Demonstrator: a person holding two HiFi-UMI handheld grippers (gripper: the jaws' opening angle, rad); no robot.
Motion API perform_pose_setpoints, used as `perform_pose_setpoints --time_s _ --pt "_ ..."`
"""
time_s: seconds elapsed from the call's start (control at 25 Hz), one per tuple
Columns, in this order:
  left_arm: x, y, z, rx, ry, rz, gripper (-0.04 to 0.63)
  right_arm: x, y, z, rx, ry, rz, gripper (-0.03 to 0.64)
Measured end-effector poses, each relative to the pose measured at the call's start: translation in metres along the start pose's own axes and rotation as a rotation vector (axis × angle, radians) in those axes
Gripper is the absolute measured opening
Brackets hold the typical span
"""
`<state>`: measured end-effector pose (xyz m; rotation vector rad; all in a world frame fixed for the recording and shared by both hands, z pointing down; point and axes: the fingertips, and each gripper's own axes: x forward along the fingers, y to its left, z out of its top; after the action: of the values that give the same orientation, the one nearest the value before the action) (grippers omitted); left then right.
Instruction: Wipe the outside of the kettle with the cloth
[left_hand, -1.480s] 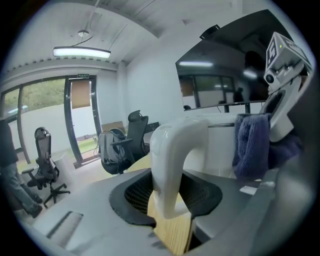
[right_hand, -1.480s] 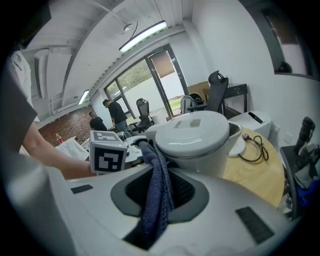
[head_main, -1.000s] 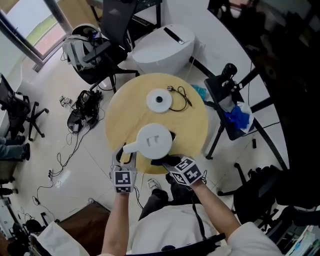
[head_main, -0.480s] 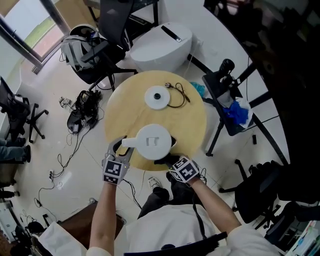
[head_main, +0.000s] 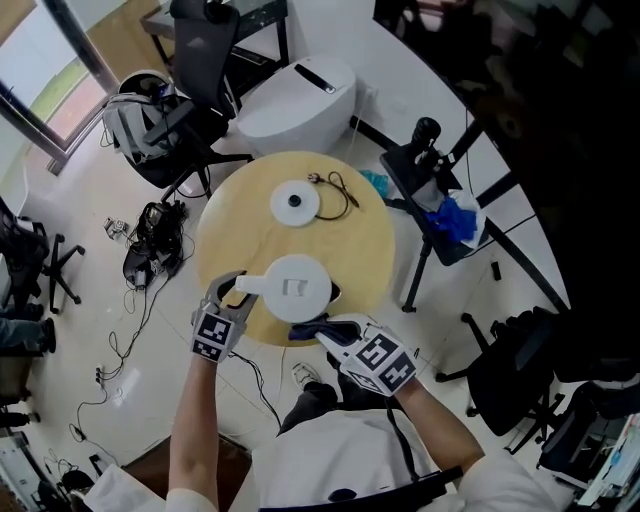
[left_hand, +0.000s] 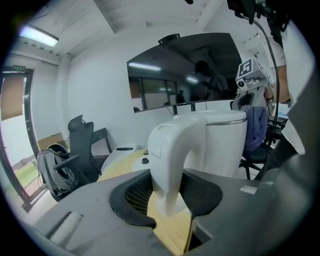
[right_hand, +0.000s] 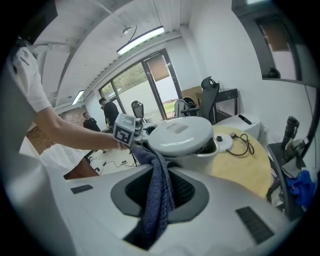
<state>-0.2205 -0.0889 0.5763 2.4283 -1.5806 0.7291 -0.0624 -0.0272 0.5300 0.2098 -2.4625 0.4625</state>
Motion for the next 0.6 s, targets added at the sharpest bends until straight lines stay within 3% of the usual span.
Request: perform_pose_setpoints --time_s 0.24,0.6 --pt "0.006 -0.002 0.002 0.039 0.041 -0.076 0.163 0.011 -0.01 -0.024 0.051 0.019 -0.019 0.067" --pt "0.009 0.001 0.005 0.084 0.072 -0.109 0.161 0.083 -0.059 -0.125 0.183 0.22 -0.029 0.067"
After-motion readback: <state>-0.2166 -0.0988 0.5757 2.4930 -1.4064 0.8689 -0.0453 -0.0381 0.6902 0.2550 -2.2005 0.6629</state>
